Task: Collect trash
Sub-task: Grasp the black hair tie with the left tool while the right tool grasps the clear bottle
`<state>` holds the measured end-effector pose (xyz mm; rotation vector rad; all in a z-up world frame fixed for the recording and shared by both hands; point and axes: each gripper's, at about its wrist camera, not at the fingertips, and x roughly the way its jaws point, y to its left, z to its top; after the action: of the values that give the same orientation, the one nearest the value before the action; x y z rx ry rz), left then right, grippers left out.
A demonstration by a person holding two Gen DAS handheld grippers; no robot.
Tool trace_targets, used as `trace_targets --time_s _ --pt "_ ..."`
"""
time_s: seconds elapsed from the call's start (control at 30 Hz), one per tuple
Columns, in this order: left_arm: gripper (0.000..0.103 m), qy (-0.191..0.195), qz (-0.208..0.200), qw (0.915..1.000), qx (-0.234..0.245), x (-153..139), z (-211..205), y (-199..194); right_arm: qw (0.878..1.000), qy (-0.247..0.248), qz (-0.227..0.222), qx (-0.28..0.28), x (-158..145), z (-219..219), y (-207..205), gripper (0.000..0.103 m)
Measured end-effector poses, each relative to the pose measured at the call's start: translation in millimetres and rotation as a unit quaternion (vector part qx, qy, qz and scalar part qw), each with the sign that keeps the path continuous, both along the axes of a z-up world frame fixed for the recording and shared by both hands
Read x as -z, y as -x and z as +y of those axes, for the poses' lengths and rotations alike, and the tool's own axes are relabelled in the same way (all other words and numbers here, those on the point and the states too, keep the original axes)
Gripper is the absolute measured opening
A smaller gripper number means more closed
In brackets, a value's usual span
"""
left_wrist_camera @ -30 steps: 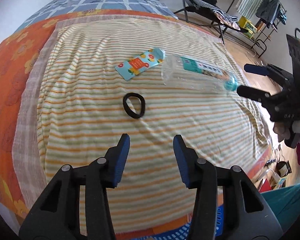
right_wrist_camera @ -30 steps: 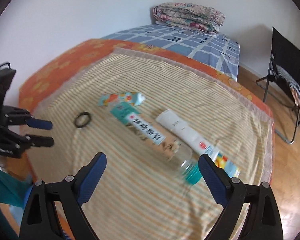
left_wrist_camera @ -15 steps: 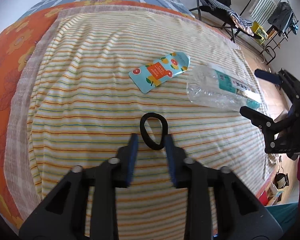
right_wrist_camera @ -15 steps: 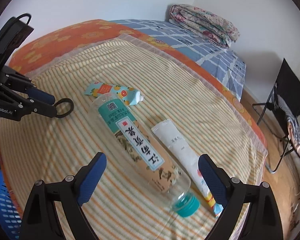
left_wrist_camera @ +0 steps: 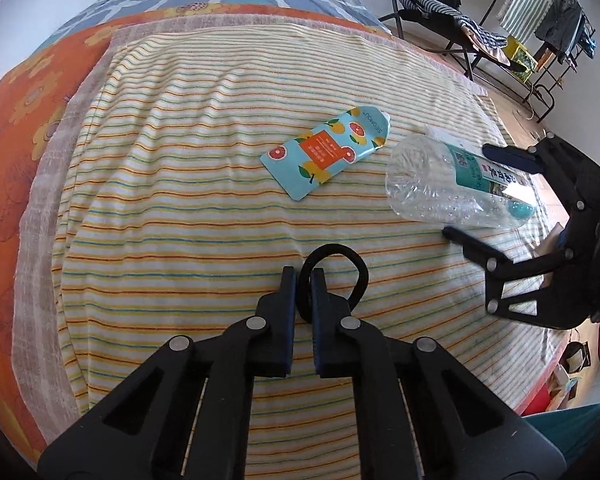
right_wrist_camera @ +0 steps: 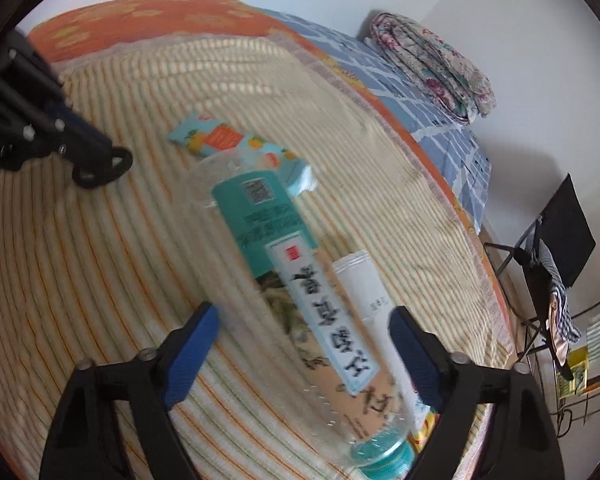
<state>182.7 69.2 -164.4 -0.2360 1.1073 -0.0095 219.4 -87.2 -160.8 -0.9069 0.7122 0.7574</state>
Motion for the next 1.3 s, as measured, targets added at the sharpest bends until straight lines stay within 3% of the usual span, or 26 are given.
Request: trace_targets --time_s 0.23,0.5,0.83,1.3 --pt "0.003 -0.005 -0.008 1.0 -0.002 -4.7 4.6 8.9 1.0 -0.001 -0.006 0.003 -6.8 -0.8 4.4 0.071" --pt "0.003 -0.006 -0.025 0.9996 -0.009 -20.4 9.2 17.9 0.995 -0.089 0.033 0.031 -45.5 -15.4 1.2 0.066" --pt "0.003 -0.01 -0.06 0.9981 -0.002 -55.0 1.7 37.6 0.965 -0.22 0.112 0.093 -96.2 -53.1 1.0 0.063" --pt "0.003 -0.013 -0.09 0.9956 0.022 -91.0 -24.1 91.3 0.946 -0.274 0.139 0.104 -133.9 -91.5 57.6 0.062"
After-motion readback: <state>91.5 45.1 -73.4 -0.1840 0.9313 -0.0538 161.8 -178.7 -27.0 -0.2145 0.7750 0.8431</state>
